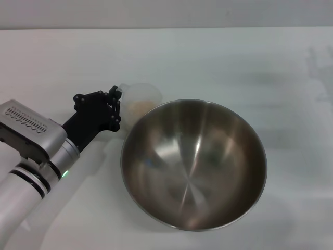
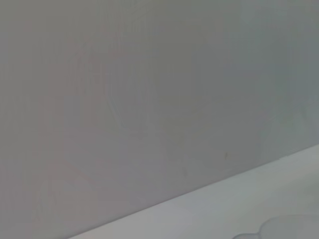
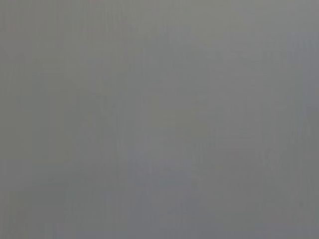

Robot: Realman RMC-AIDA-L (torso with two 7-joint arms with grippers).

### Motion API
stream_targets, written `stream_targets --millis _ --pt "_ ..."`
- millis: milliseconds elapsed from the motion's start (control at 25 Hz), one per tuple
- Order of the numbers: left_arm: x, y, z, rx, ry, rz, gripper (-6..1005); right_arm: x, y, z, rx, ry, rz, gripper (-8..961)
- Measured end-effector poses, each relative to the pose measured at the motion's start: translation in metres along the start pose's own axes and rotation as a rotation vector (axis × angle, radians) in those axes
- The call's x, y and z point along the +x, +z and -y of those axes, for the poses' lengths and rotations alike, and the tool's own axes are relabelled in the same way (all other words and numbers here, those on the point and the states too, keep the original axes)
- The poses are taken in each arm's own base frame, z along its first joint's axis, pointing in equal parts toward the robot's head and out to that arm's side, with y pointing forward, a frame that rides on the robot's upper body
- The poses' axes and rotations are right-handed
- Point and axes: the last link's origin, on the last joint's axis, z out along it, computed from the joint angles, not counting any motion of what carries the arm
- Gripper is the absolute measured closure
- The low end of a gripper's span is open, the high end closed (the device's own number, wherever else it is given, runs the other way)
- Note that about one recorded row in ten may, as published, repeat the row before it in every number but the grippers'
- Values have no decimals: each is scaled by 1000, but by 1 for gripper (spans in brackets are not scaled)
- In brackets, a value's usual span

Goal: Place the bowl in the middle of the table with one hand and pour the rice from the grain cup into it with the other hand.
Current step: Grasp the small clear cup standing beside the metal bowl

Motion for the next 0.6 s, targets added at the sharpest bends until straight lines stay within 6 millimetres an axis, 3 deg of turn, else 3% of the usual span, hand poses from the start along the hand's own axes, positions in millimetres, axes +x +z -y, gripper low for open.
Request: stream_targets --millis 440,600 --pt "4 1 -1 2 3 -25 977 0 0 0 -1 0 -2 475" --pt "15 2 0 14 98 -92 976 -1 1 -1 -4 0 4 475"
